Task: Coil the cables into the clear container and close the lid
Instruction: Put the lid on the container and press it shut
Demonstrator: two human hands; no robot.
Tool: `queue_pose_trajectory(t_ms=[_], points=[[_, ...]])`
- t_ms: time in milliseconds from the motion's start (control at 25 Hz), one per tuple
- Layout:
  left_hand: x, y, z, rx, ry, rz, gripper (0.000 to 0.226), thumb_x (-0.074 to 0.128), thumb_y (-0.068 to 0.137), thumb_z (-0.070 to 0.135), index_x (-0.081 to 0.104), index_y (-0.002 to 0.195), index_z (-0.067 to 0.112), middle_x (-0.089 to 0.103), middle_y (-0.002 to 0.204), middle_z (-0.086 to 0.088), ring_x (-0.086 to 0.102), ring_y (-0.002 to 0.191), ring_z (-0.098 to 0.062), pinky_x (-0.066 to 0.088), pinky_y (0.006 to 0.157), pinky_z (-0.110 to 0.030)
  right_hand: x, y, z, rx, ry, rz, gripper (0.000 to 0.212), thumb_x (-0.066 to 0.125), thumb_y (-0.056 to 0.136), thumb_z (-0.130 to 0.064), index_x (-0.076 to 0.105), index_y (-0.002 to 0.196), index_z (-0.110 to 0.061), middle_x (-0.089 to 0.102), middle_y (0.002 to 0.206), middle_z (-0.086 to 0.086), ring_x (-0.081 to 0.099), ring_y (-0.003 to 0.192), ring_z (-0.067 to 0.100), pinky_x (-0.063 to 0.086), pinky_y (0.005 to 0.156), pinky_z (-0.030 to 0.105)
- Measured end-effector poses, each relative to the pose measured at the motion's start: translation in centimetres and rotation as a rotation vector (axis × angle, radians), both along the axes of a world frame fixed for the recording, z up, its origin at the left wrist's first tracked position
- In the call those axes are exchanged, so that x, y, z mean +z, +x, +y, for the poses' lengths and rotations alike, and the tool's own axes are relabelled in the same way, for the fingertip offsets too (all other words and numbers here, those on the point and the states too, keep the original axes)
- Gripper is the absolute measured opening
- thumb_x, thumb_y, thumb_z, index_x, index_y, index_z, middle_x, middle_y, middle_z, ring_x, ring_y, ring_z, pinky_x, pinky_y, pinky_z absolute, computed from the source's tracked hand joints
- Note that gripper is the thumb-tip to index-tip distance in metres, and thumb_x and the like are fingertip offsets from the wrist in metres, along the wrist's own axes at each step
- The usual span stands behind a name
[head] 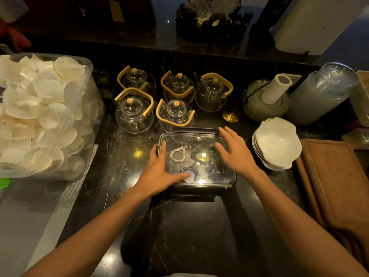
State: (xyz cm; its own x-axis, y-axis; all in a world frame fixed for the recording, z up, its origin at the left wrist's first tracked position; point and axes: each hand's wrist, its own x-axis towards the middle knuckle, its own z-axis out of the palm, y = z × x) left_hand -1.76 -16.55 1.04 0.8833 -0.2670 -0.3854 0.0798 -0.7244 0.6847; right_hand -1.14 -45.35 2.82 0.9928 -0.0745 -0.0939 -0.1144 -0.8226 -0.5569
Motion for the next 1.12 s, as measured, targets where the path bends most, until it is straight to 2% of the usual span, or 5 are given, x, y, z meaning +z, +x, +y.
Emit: queue_pose_trajectory(t_ms=[160, 320, 440, 720, 1120], points=[[-0.8, -0.7, 0.5, -0.125, 0.128, -0.035, 0.156, 0.067, 0.036, 0.099, -0.025, 0.151, 0.048, -0.034, 0.163, 0.01, 0.006, 0.155, -0.037, 0.024, 0.119, -0.053, -0.3, 2.9, 0.7, 0.115, -0.146, 0.174, 0.07, 0.047, 0.102, -0.056, 0.026, 0.163, -0.028, 0.021, 0.172, -0.001, 0.029, 0.15, 0.038, 0.035, 0.116, 0.056], [-1.0, -0.3, 0.8, -0.173, 0.143, -0.037, 0.16, 0.067, 0.033, 0.098, -0.034, 0.146, 0.047, -0.04, 0.159, 0.008, 0.01, 0.154, -0.039, 0.029, 0.117, -0.052, -0.5, 4.0, 0.0, 0.175, -0.193, 0.242, 0.075, 0.045, 0.098, -0.065, 0.03, 0.161, -0.026, 0.033, 0.166, 0.002, 0.037, 0.142, 0.04, 0.04, 0.112, 0.054], [-1.1, -0.3, 0.8, -0.194, 0.153, -0.064, 0.16, 0.066, 0.034, 0.098, -0.036, 0.146, 0.045, -0.04, 0.16, 0.005, 0.009, 0.155, -0.039, 0.029, 0.118, -0.05, -0.5, 4.2, -0.1, 0.176, -0.17, 0.266, 0.075, 0.046, 0.097, -0.067, 0.035, 0.158, -0.024, 0.042, 0.159, 0.006, 0.041, 0.138, 0.039, 0.042, 0.109, 0.054], [-1.2, -0.7, 0.6, -0.164, 0.15, -0.091, 0.158, 0.067, 0.037, 0.096, -0.031, 0.149, 0.043, -0.036, 0.161, 0.006, 0.008, 0.155, -0.037, 0.029, 0.118, -0.047, -0.8, 4.4, 0.2, 0.126, -0.151, 0.313, 0.074, 0.047, 0.096, -0.067, 0.033, 0.157, -0.027, 0.043, 0.152, 0.017, 0.041, 0.137, 0.044, 0.041, 0.108, 0.056], [-1.3, -0.4, 0.6, -0.178, 0.121, -0.111, 0.158, 0.074, 0.041, 0.089, -0.029, 0.151, 0.042, -0.035, 0.16, 0.01, 0.005, 0.155, -0.036, 0.025, 0.119, -0.044, -0.8, 5.4, 0.1, 0.144, -0.114, 0.388, 0.066, 0.047, 0.097, -0.062, 0.036, 0.151, -0.026, 0.043, 0.15, 0.012, 0.037, 0.134, 0.041, 0.036, 0.108, 0.054]])
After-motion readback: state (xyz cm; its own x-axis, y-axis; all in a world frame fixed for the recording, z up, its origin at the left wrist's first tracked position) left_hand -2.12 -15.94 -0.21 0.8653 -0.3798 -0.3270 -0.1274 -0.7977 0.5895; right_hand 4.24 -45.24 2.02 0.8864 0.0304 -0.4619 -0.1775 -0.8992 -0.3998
